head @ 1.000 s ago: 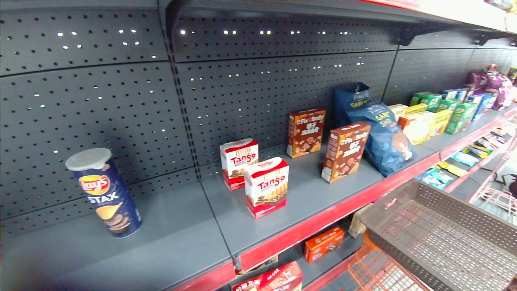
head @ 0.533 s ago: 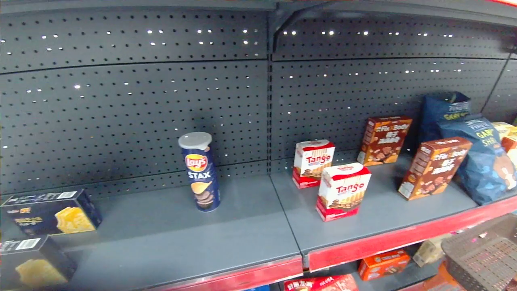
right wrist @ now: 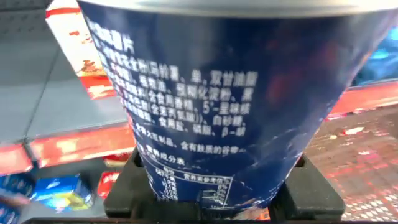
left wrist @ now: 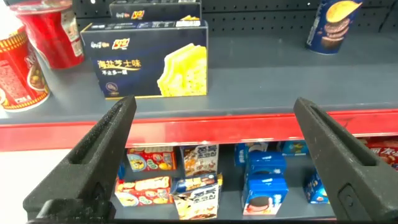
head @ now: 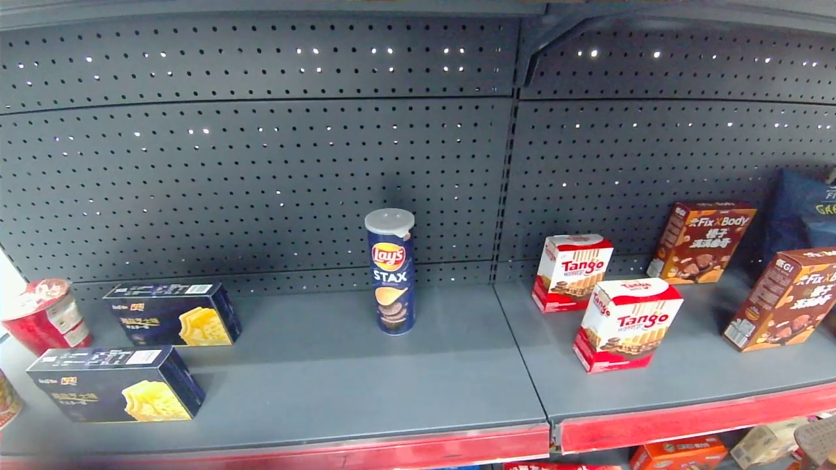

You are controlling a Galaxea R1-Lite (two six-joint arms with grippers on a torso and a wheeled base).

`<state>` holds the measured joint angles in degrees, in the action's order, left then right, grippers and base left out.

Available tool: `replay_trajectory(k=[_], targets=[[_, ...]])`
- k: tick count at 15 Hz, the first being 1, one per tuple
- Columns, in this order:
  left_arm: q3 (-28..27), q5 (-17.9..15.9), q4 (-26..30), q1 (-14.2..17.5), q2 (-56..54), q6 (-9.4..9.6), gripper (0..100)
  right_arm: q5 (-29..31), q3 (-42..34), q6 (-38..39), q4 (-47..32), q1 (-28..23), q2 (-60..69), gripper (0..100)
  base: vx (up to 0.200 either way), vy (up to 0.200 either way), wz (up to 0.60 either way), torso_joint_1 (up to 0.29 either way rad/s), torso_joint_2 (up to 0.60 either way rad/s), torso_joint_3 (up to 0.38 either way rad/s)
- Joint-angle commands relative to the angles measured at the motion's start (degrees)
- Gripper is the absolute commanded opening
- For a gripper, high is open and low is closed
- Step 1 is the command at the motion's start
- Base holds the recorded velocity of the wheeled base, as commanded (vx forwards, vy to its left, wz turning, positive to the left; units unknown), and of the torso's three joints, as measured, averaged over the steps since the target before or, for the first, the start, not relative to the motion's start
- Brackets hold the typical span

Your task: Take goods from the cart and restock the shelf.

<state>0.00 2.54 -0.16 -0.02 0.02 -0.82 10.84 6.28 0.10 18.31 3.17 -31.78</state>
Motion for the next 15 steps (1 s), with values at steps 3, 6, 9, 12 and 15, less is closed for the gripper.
replay_trajectory(k=[3, 6, 9, 12, 15], targets=[[0.0, 0.0, 0.0, 0.0, 0.0, 0.03, 100, -4.6, 0.0, 0.2, -2.1, 1.6, 6.5, 0, 0.0, 0.0, 0.0, 0.0, 0.0, 0.0], [0.0, 0.0, 0.0, 0.0, 0.0, -0.06, 100, -5.6, 0.6, 0.2, -6.9, 3.2, 11.3, 0, 0.0, 0.0, 0.0, 0.0, 0.0, 0.0], [0.0, 0.0, 0.0, 0.0, 0.0, 0.03, 100, -8.7, 0.7, 0.2, -11.6, 4.0, 19.0, 0, 0.0, 0.0, 0.0, 0.0, 0.0, 0.0], [0.0, 0.0, 0.0, 0.0, 0.0, -0.06, 100, -8.9, 3.9, 0.2, -21.7, 4.0, 23.3, 0, 0.0, 0.0, 0.0, 0.0, 0.0, 0.0], [0.0, -0.4, 0.0, 0.0, 0.0, 0.38, 100, -8.4, 6.6, 0.1, -25.4, 2.8, 23.2, 0, 0.0, 0.0, 0.0, 0.0, 0.0, 0.0]])
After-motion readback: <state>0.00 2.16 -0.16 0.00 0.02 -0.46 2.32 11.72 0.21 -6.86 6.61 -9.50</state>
